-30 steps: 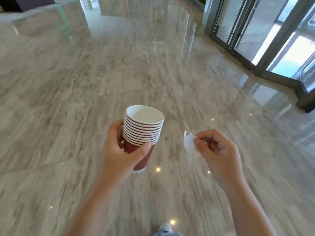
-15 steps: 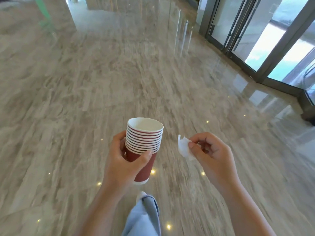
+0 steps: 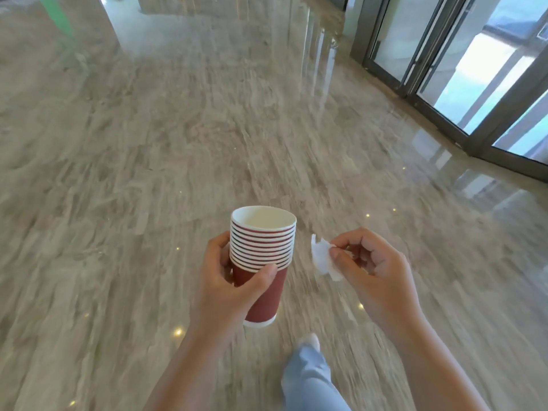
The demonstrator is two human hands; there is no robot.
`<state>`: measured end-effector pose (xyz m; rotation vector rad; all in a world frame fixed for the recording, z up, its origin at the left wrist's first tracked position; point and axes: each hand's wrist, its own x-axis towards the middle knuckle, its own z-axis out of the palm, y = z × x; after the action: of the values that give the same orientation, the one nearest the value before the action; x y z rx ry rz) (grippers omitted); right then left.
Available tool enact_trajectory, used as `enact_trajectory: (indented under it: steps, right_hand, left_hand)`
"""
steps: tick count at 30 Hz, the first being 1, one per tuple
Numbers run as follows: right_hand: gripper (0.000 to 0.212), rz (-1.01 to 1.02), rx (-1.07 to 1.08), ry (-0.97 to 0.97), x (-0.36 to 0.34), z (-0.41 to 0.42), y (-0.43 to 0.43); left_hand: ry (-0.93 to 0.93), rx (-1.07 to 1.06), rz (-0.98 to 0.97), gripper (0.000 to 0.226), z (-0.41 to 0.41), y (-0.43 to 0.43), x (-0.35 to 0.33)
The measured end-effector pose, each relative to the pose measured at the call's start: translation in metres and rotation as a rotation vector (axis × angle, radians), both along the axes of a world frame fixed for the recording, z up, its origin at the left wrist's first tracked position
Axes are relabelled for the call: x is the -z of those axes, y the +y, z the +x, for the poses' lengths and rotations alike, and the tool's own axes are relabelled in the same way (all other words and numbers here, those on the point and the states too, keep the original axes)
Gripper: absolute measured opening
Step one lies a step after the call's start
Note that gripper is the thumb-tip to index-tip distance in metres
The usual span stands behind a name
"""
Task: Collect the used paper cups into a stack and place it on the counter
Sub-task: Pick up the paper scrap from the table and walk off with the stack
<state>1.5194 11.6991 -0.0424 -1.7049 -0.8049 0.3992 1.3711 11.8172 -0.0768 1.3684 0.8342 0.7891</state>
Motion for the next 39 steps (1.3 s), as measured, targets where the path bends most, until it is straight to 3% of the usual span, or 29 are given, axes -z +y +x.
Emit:
enact_trajectory:
  steps: [14, 23, 39]
  right_hand:
    - [0.032, 0.095, 0.045, 0.056, 0.005, 0.255, 0.228]
    - [0.028, 0.035, 0.059, 0.072, 0.021, 0.375, 0.358]
    - [0.028, 0.065, 0.031, -0.084, -0.018, 0.564, 0.720]
  left_hand:
    - [0.057, 0.021, 0.121, 0.064, 0.250, 0.240, -0.025]
    - [0.081, 0.001, 0.062, 0.067, 0.361, 0.372, -0.004]
    - [0.052, 0.033, 0.128, 0.061, 0.563, 0.732, -0.009]
